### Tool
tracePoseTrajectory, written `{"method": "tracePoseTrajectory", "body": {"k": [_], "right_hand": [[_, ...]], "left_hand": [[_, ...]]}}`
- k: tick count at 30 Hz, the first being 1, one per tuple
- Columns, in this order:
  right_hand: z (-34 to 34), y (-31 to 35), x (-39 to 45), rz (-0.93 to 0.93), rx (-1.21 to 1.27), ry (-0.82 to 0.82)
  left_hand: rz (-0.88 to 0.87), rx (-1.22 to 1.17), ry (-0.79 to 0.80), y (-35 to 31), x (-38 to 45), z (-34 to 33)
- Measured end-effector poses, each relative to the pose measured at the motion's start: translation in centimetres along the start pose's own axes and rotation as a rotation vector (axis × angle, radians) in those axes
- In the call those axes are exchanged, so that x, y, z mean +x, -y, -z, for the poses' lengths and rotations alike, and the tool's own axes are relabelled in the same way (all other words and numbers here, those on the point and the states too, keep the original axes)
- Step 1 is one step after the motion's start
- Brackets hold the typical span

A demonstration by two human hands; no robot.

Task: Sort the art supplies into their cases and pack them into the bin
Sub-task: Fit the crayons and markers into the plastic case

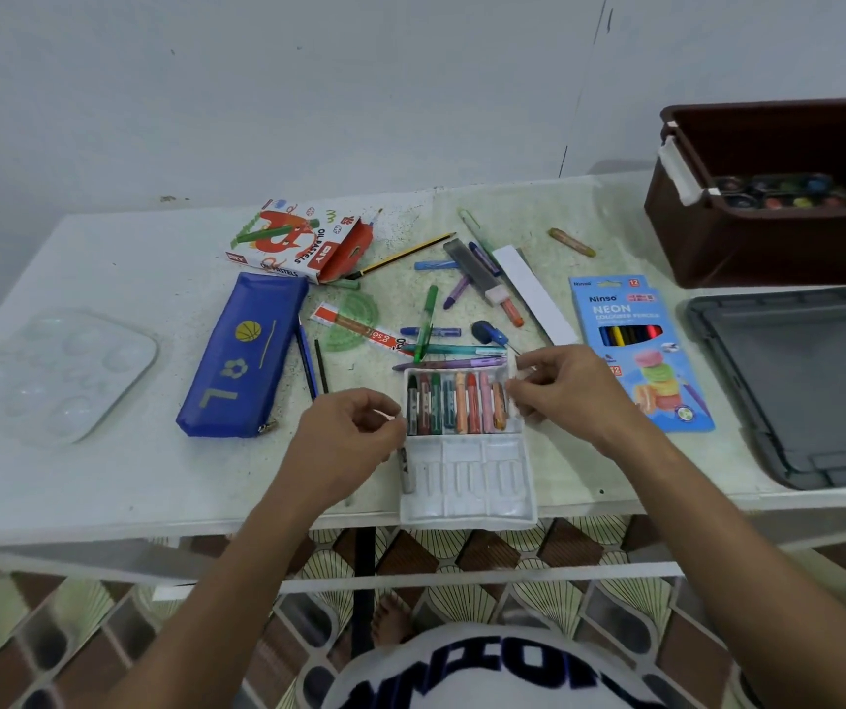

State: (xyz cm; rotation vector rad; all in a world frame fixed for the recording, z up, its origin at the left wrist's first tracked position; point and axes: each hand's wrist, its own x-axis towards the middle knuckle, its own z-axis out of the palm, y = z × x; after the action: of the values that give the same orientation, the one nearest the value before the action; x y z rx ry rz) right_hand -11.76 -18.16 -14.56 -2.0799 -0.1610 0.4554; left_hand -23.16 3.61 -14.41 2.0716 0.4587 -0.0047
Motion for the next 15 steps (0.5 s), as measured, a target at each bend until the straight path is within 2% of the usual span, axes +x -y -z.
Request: {"method": "tracePoseTrajectory", "body": {"k": [2,9,15], "right_hand": [[-0.17,-0.23,0.04,0.000,-0.113,-0.020],[-0.50,-0.19,0.11,0.033,-0.268,-0.048],[0.05,-0.95,-0.22,0.120,-0.290,-0.017]], "left_hand": [[0.001,0.056,0.032,0.10,-0.25,-0.32],[-0.046,0.279,0.083,-0.09,-0.40,-1.00],[-0.077,0.305,0.097,-0.09,-0.73,-0.75]]}}
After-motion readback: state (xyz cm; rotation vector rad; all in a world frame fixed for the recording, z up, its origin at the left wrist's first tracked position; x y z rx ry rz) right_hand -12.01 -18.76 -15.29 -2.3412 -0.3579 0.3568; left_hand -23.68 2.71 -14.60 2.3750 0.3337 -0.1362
